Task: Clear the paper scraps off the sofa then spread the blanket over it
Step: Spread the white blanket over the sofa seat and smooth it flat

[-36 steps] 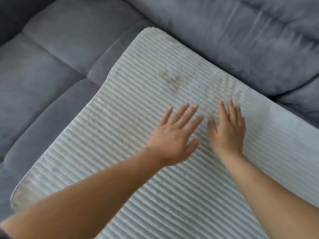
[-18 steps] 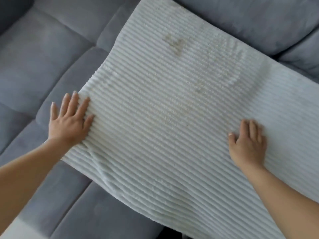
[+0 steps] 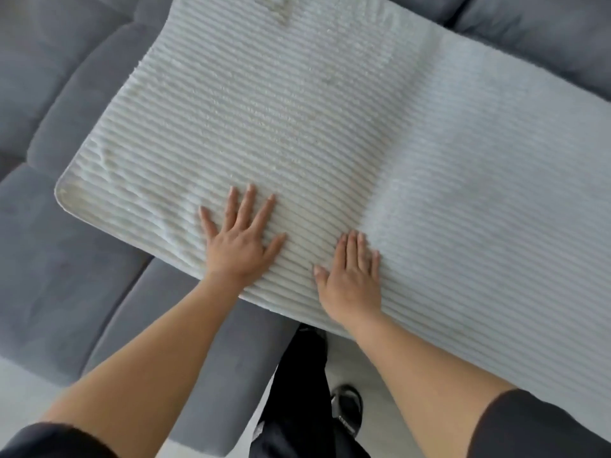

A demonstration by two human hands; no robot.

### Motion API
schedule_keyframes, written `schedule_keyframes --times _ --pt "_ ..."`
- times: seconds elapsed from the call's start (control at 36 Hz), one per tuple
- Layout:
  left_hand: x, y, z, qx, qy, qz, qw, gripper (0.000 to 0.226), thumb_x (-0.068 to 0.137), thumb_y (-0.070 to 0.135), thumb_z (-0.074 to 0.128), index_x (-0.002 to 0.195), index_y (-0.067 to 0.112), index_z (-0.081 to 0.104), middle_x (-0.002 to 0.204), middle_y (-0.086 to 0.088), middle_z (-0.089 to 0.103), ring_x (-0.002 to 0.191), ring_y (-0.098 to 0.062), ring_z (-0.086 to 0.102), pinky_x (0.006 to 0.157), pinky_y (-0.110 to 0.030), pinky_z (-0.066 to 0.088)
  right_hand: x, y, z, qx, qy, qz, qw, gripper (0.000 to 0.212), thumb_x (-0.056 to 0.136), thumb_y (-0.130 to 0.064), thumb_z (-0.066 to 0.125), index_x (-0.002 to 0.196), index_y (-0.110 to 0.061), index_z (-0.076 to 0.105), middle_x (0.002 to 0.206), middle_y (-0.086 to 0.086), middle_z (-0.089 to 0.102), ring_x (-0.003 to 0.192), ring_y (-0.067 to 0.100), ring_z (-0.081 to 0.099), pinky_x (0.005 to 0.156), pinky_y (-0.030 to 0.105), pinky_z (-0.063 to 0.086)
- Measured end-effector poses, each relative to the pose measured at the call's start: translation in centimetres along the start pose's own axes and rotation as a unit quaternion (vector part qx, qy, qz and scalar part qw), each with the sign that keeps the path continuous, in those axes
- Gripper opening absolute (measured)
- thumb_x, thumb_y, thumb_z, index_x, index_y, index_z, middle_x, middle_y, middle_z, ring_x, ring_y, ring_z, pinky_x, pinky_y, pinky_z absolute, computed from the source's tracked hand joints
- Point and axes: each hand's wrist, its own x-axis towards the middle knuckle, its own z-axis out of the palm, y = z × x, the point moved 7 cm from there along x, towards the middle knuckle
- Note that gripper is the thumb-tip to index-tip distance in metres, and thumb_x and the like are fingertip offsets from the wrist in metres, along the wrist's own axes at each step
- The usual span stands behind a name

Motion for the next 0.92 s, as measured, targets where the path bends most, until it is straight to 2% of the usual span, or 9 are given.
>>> schedule_keyframes --times 0.14,0.28,0.36,0.47,0.53,0.61,0.78,0.86,0.92 --pt "-7.7 -7.0 1.0 -0.023 -0.024 -0.124 0.992 0.081 0.088 0.087 0.012 0.155 0.052 -0.017 0.17 0.005 -0.017 0.156 -0.024 -0.015 0.12 -0.064 -0.005 -6.6 -1.2 4.1 0.017 -0.086 -0.06 0.994 0.094 0.097 -0.06 0.036 0.157 -0.004 -0.012 0.165 0.014 -0.02 0.151 0.028 -0.023 0.123 0.049 -0.007" --pt "-15.3 -12.8 0.6 -0.04 -0.085 -0.214 0.972 0.087 0.091 0.081 0.016 0.161 0.035 -0.008 0.172 0.004 -0.007 0.157 -0.018 -0.01 0.124 -0.057 0.006 -12.9 -1.7 8.0 0.116 -0.267 -0.069 0.954 0.089 0.096 -0.051 0.05 0.16 -0.013 0.0 0.166 0.002 -0.019 0.154 0.022 0.004 0.122 0.04 0.019" --pt "-16.7 -14.1 -0.6 -0.016 -0.111 -0.196 0.974 0.076 0.098 0.068 0.027 0.162 0.031 0.008 0.172 0.002 -0.001 0.158 -0.02 -0.003 0.125 -0.054 0.012 -14.9 -1.3 8.7 0.173 -0.314 -0.041 0.933 0.07 0.096 -0.052 0.048 0.156 -0.019 0.032 0.166 -0.001 0.02 0.146 0.019 0.035 0.115 0.033 0.032" --pt "-14.5 -14.4 -4.7 -0.003 -0.004 -0.16 0.987 0.044 0.102 0.038 0.042 0.136 0.013 0.051 0.161 -0.01 0.031 0.147 -0.032 0.027 0.111 -0.055 0.035 -14.4 -0.4 6.0 0.212 -0.164 -0.017 0.963 0.042 0.096 -0.044 0.046 0.13 -0.023 0.06 0.126 -0.003 0.066 0.12 0.022 0.059 0.096 0.038 0.049" --pt "-11.6 -13.1 -5.6 -0.025 0.044 -0.103 0.993 0.039 0.101 0.034 0.045 0.132 0.013 0.05 0.159 -0.01 0.035 0.144 -0.034 0.032 0.108 -0.056 0.037 -13.6 0.5 4.2 0.214 -0.027 0.001 0.976 0.04 0.098 -0.036 0.047 0.134 -0.02 0.056 0.125 0.0 0.064 0.118 0.024 0.057 0.093 0.038 0.049" --pt "-7.9 -11.2 -5.2 -0.032 0.036 -0.036 0.998 0.058 0.102 0.048 0.04 0.152 0.024 0.029 0.17 -0.005 0.014 0.155 -0.028 0.014 0.12 -0.052 0.024 -12.1 0.8 2.6 0.143 0.093 -0.017 0.985 0.052 0.096 -0.025 0.051 0.145 -0.013 0.044 0.141 0.006 0.053 0.127 0.03 0.048 0.098 0.042 0.047" --pt "-8.3 -8.8 0.1 -0.056 -0.076 -0.117 0.989 0.074 0.099 0.065 0.026 0.16 0.037 -0.005 0.172 -0.001 -0.007 0.158 -0.023 -0.005 0.125 -0.052 0.005 -11.9 -0.2 7.7 0.126 -0.09 -0.043 0.987 0.079 0.095 -0.03 0.054 0.159 -0.017 0.009 0.168 -0.001 -0.005 0.154 0.025 0.001 0.121 0.044 0.022" --pt "-11.8 -5.5 0.7 -0.086 -0.022 -0.13 0.988 0.071 0.101 0.052 0.035 0.162 0.028 0.005 0.172 -0.009 -0.001 0.157 -0.026 -0.005 0.124 -0.058 0.002 -14.0 -0.2 9.7 0.227 -0.185 -0.004 0.956 0.077 0.096 -0.037 0.053 0.16 -0.018 0.014 0.168 -0.005 -0.008 0.153 0.023 0.013 0.119 0.041 0.026" --pt "-13.5 -1.9 0.7 -0.061 -0.007 -0.076 0.995 0.07 0.099 0.039 0.046 0.16 0.025 0.014 0.172 -0.008 -0.001 0.157 -0.025 -0.006 0.123 -0.059 -0.003 -15.0 0.8 10.0 0.287 -0.223 0.024 0.931 0.066 0.097 -0.043 0.049 0.155 -0.019 0.032 0.168 0.0 0.013 0.149 0.023 0.027 0.117 0.038 0.03"
